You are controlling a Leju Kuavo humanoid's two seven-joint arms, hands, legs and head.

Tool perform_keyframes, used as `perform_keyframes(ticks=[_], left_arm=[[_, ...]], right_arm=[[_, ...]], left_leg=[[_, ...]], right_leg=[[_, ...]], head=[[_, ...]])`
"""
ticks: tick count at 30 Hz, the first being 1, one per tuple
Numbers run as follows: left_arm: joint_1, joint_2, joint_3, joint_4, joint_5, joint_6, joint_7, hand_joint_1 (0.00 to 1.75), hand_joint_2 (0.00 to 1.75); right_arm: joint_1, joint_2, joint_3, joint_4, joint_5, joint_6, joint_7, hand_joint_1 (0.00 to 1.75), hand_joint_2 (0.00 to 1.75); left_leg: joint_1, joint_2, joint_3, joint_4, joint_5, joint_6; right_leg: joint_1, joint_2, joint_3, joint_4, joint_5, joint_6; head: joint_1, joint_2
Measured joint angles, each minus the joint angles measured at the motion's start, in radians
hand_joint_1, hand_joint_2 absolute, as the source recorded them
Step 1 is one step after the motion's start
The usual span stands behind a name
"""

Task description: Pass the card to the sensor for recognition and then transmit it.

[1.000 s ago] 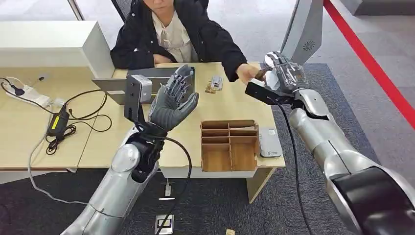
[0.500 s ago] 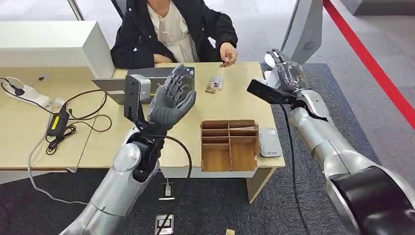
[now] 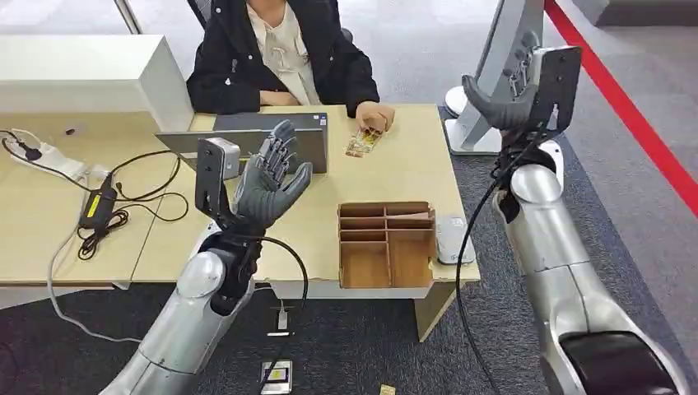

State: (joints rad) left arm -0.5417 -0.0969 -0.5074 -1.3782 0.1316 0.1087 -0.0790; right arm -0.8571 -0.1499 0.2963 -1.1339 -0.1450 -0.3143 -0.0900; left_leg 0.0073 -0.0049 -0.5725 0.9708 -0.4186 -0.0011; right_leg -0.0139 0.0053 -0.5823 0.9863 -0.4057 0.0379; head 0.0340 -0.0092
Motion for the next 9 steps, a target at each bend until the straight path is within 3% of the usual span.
perform_keyframes(ticks=[6,9], left_arm=[[0.023,0.018,0.005,-0.030,-0.008,-0.015,0.027,0.00,1.75],[0.024,0.022,0.005,-0.035,-0.009,-0.028,0.031,0.00,1.75]], right_arm=[[0.190,-0.015,-0.046,-0.204,-0.097,0.012,0.060,0.00,1.75],[0.221,-0.024,-0.064,-0.264,-0.105,0.020,0.065,0.00,1.75]], left_leg=[[0.000,0.000,0.001,0.000,0.000,0.000],[0.000,0.001,0.002,0.000,0.000,0.000]], right_leg=[[0.000,0.000,0.001,0.000,0.000,0.000],[0.000,0.001,0.001,-0.001,0.000,0.000]], head=[[0.000,0.000],[0.000,0.000]])
